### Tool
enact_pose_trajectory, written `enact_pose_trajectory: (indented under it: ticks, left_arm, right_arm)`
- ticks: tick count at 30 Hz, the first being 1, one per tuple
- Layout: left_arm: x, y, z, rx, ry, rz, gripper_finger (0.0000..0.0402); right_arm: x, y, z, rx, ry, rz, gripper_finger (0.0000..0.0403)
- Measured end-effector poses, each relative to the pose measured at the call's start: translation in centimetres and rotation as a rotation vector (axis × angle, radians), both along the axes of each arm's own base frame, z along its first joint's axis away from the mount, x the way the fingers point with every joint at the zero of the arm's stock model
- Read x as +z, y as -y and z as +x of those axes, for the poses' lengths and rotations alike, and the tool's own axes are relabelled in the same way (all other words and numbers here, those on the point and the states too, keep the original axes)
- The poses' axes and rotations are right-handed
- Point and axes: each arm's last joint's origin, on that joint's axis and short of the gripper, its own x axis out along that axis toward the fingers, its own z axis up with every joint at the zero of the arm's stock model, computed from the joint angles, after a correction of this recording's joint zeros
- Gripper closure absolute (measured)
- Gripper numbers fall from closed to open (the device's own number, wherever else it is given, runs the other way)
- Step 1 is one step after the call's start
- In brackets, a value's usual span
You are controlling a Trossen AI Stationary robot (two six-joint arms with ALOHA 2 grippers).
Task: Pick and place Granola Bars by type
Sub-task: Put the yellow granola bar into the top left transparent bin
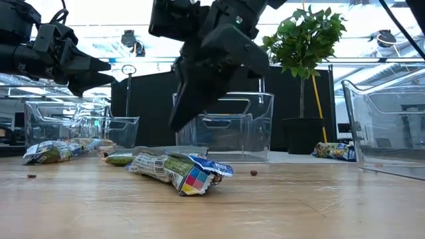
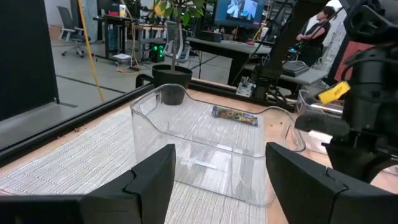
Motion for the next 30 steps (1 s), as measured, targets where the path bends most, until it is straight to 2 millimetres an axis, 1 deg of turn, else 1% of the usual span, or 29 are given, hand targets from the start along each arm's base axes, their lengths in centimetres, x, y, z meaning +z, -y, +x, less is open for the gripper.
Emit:
enact_pose_trajectory:
  ticks: [5, 9, 11, 13, 15, 16, 18, 20, 22, 24, 26, 28, 30]
  left_arm:
    - [0.0, 0.0, 0.0, 0.0, 0.0, 0.0, 0.0149]
    - [0.0, 0.0, 0.0, 0.001, 0.001, -0.008, 0.0149]
    - [0.0, 0.0, 0.0, -0.005, 0.011, -0.057, 0.0149]
    - [0.0, 0.1, 0.0, -0.013, 0.032, -0.162, 0.0149]
    - [0.0, 0.1, 0.0, -0.021, 0.04, -0.212, 0.0149]
    - [0.0, 0.1, 0.0, -0.041, 0.037, -0.208, 0.0149]
    - [0.0, 0.3, 0.0, -0.098, 0.03, -0.198, 0.0149]
    - [0.0, 0.5, 0.1, -0.15, 0.024, -0.198, 0.0149]
    - [-0.1, 0.5, 0.1, -0.169, 0.014, -0.202, 0.0149]
    - [-0.2, 0.5, 0.1, -0.167, 0.01, -0.203, 0.0149]
    - [-0.3, 0.5, 0.1, -0.16, 0.0, -0.206, 0.0149]
    - [-0.3, 0.5, 0.1, -0.156, -0.009, -0.212, 0.0149]
    - [-0.4, 0.5, 0.2, -0.154, -0.015, -0.243, 0.0149]
  right_arm:
    - [-0.1, -0.1, -0.2, -0.034, -0.015, -0.016, 0.0401]
    - [-1.1, 0.3, -0.8, -0.1, -0.04, -0.058, 0.0402]
    - [-1.5, 0.4, -1.0, -0.131, -0.049, -0.08, 0.0402]
    - [-1.6, 0.5, -1.2, -0.156, -0.056, -0.088, 0.0402]
    - [-1.1, 0.4, -1.3, -0.175, -0.039, -0.069, 0.0402]
    - [-0.6, 0.2, -1.4, -0.178, -0.025, -0.058, 0.0402]
    - [1.4, -0.5, -1.7, -0.167, 0.037, -0.037, 0.0403]
    - [4.1, -1.3, -2.5, -0.131, 0.114, -0.016, 0.0403]
    - [7.3, -1.9, -3.7, -0.092, 0.205, 0.01, 0.0403]
    - [10.1, -2.1, -5.6, -0.065, 0.294, 0.041, 0.0403]
    - [12.2, -1.5, -8.2, -0.07, 0.396, 0.066, 0.0403]
    - [13.2, -0.5, -11.0, -0.096, 0.489, 0.098, 0.0403]
    - [13.0, 0.9, -13.8, -0.121, 0.563, 0.141, 0.0403]
